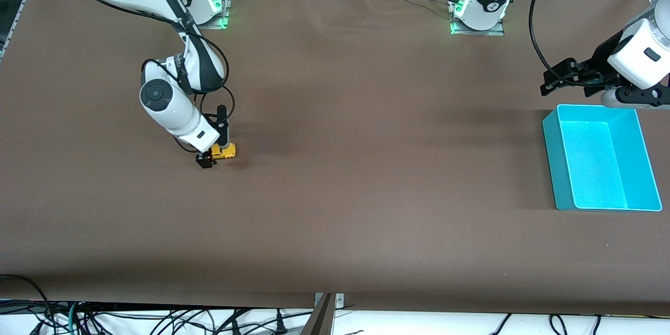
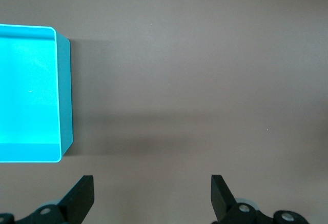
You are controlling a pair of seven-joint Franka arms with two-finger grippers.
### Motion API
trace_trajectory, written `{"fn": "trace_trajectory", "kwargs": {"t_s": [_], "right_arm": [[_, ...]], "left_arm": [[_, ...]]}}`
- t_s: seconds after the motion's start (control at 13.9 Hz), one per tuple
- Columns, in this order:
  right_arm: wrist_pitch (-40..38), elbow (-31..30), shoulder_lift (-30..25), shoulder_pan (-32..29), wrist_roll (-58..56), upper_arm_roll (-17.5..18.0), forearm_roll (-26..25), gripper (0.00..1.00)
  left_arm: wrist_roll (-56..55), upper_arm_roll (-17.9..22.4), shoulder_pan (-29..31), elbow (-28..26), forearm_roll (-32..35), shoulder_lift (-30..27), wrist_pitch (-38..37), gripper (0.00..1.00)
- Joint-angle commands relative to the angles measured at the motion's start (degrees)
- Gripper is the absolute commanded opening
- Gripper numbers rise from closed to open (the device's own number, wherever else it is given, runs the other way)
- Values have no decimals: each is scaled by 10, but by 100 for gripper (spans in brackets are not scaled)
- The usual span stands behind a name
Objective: Wind and store yellow beetle car
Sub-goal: 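Move the open right gripper down over the yellow beetle car, then close the right gripper on the yellow car's body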
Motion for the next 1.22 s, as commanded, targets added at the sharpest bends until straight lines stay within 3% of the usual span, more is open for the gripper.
{"fn": "trace_trajectory", "kwargs": {"t_s": [0.0, 0.29, 0.36, 0.43, 0.5, 0.86, 1.15], "right_arm": [[30, -7, 9, 2, -10, -1, -7, 100], [27, -8, 11, 2, -10, -1, -7, 97], [26, -9, 9, 2, -10, -1, -7, 82], [25, -9, 8, 2, -10, -1, -6, 50], [23, -9, 7, 2, -10, -1, -6, 38], [22, -8, 8, 1, -7, -4, -7, 3], [4, -6, 8, 1, 2, -3, 0, 2]], "left_arm": [[-6, -1, 2, -13, 2, -12, 10, 100], [-6, -1, 2, -13, 2, -12, 10, 100], [-5, -1, 2, -13, 2, -12, 10, 100], [-5, -1, 2, -13, 2, -12, 10, 100], [-5, -1, 2, -13, 2, -12, 10, 100], [-5, -1, 2, -13, 2, -12, 10, 100], [-6, -1, 2, -13, 2, -12, 10, 100]]}}
